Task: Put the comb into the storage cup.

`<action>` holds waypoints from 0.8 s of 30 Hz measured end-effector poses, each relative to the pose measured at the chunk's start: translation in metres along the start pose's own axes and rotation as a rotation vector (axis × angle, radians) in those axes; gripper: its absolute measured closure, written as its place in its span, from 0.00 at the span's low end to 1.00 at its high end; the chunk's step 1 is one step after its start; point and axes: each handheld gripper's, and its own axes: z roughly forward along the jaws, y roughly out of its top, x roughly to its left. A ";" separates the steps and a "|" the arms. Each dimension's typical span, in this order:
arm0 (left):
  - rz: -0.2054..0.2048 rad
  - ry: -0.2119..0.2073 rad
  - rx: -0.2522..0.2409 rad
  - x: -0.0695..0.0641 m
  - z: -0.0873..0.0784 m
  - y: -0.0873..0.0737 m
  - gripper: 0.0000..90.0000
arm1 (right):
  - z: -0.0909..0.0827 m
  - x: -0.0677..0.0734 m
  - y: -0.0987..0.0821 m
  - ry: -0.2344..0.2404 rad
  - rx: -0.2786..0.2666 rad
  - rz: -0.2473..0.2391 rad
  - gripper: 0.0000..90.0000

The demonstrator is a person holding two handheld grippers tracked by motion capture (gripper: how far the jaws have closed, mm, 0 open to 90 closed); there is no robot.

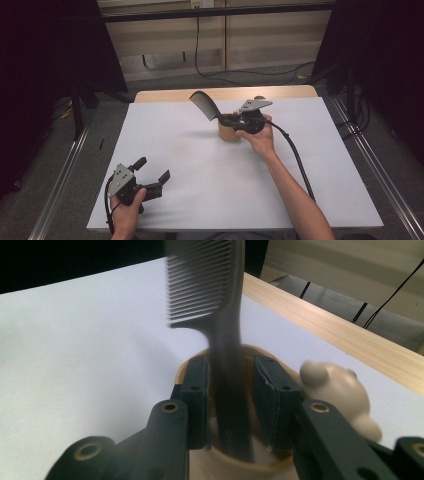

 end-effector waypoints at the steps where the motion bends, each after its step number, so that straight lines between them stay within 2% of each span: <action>1: 0.001 0.003 -0.001 0.001 0.000 0.000 0.04 | 0.000 0.000 0.000 -0.004 0.000 0.006 0.74; 3: -0.001 0.003 0.000 0.001 0.000 0.000 0.04 | -0.001 0.001 -0.001 0.005 -0.016 0.023 0.72; 12: 0.005 0.003 0.005 0.000 0.000 0.000 0.04 | -0.010 0.004 0.001 0.013 -0.036 0.024 0.55; 18: 0.005 0.006 0.004 0.000 0.000 0.000 0.04 | -0.015 0.004 0.003 0.021 -0.053 0.034 0.49; 24: 0.007 0.016 -0.005 0.000 0.000 0.000 0.04 | -0.022 0.005 0.006 -0.005 -0.080 0.051 0.39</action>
